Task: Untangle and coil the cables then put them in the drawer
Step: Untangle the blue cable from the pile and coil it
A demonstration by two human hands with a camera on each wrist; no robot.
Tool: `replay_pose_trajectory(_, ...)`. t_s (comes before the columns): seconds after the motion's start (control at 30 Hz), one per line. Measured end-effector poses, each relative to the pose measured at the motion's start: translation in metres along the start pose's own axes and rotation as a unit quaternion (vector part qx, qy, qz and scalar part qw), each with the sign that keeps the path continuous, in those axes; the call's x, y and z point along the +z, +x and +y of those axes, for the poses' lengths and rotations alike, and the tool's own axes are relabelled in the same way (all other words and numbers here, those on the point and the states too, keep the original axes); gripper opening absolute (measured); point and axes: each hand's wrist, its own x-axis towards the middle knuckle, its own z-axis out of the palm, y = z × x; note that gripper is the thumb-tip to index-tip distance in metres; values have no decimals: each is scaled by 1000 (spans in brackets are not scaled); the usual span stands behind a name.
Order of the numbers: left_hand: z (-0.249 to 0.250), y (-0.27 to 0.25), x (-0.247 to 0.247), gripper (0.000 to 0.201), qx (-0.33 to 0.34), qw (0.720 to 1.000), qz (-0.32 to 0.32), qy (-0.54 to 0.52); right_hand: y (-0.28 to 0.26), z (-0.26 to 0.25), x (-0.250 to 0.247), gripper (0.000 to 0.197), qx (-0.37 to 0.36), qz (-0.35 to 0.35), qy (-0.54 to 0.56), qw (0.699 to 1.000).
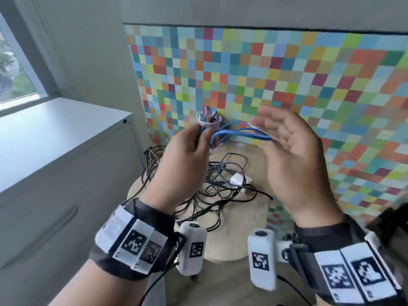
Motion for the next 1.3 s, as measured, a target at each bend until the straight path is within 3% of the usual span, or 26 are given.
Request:
replay_pose_trajectory(0.17, 0, 4, -5, 34, 18, 998, 23, 54, -25, -31, 21, 37, -94, 111, 90, 985)
replay_pose_trajectory(0.27, -3, 7, -18, 36, 18, 998, 45, 39, -36, -33, 44, 43, -47, 168, 172, 969)
replay_pose_trajectory(0.33, -6, 6, -27, 37, 27, 998, 42, 38, -35, -31, 57, 35, -7, 188, 193, 963)
replay_pose_trajectory(0.43, -10, 3, -39, 35, 41, 998, 15, 41, -29, -29, 79, 24, 40, 121, 178, 976)
replay_pose_trajectory(0.53, -18, 0, -50, 32, 35, 997, -4, 68, -28, -29, 105, 46, 77, 17, 173, 982)
replay_pose_trajectory(0.6, -25, -1, -59, 30, 29, 997, -20, 76, -27, -27, 119, 47, 71, 5, 128, 989)
replay_pose_trajectory(0.77, -36, 1, -74, 23, 52, 991, -35, 120, -19, -24, 125, 16, 20, -12, -16, 1000)
replay_pose_trajectory(0.93, -50, 5, -78, 17, 75, 985, -52, 148, -13, -26, 113, 9, 37, -137, -9, 990)
replay_pose_trajectory(1.0, -48, 4, -76, 22, 91, 981, -75, 156, -13, -26, 114, 7, 15, -139, -44, 989)
replay_pose_trajectory(1.07, -46, 7, -72, 11, 93, 984, -78, 129, -11, -26, 111, 5, -7, -117, -43, 992)
replay_pose_trajectory(1.2, -54, 17, -82, 40, -14, 994, -105, 16, -6, -19, 79, 11, 53, -87, 27, 994)
replay_pose_trajectory(1.3, -62, 21, -97, 43, -114, 975, -131, -138, -4, -8, 50, 22, 78, -53, 7, 995)
